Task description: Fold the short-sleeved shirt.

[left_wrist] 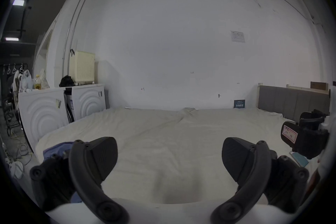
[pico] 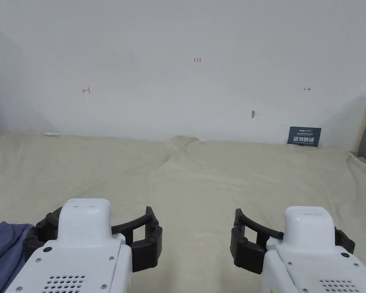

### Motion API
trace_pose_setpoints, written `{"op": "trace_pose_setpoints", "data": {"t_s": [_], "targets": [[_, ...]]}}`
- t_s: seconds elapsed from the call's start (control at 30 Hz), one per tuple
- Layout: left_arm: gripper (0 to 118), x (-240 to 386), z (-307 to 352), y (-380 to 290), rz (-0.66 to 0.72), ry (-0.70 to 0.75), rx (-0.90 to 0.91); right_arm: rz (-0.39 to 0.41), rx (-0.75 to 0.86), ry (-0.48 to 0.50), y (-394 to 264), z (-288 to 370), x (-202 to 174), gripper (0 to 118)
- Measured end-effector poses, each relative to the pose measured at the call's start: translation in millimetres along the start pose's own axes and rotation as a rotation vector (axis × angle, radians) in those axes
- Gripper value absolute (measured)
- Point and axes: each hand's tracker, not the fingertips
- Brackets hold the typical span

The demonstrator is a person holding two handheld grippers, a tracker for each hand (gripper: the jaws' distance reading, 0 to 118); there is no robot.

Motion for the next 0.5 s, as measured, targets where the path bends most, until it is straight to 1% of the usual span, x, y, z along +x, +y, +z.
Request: {"op": "trace_pose_setpoints", "data": {"t_s": [0.03, 0.07, 0.1, 0.13, 0.17, 0.23, 0.27, 0.3, 0.33, 0.43, 0.5], "targets": [[101, -1.2, -0.1, 0.1, 0.003, -0.001, -0.003, -0.001, 0.024, 0.023, -0.1, 3.6, 0.7, 85], [84, -1.7, -0.1, 0.0, 0.002, 0.004, -0.004, -0.008, 0.023, 0.02, 1.1, 4.5, 1.4, 66], [61, -2.3, -1.4, 0.6, 0.003, 0.008, -0.005, -0.013, 0.023, 0.019, 2.3, 3.9, 0.4, 36], [26, -3.2, -1.8, 0.9, 0.011, 0.017, -0.006, -0.016, 0.025, 0.004, 2.6, 2.2, -0.2, 3], [14, -5.3, -2.8, 0.8, 0.023, 0.021, -0.006, -0.029, 0.019, -0.003, 2.6, -0.2, -0.2, 2], [13, -6.8, -3.6, 0.3, 0.032, 0.026, -0.019, -0.055, 0.006, 0.01, 1.9, -1.7, 2.9, 0], [6, -8.5, -3.7, -0.9, 0.027, 0.005, -0.02, -0.063, -0.004, 0.037, 0.7, -2.3, 4.0, 0], [0, -7.8, -4.7, -0.8, 0.016, -0.002, -0.033, -0.062, 0.005, 0.035, -0.4, -2.2, 2.6, 0], [0, -6.5, -6.0, -1.3, 0.007, 0.0, -0.04, -0.059, 0.01, 0.02, -0.5, 1.2, 4.0, 0], [0, -6.6, -6.8, -2.8, 0.011, -0.014, -0.049, -0.01, 0.01, -0.01, -1.7, -0.3, -0.5, 0], [0, -6.3, -7.7, -3.3, 0.01, -0.02, -0.058, -0.033, 0.009, -0.002, 0.9, 2.8, 2.1, 0]]}}
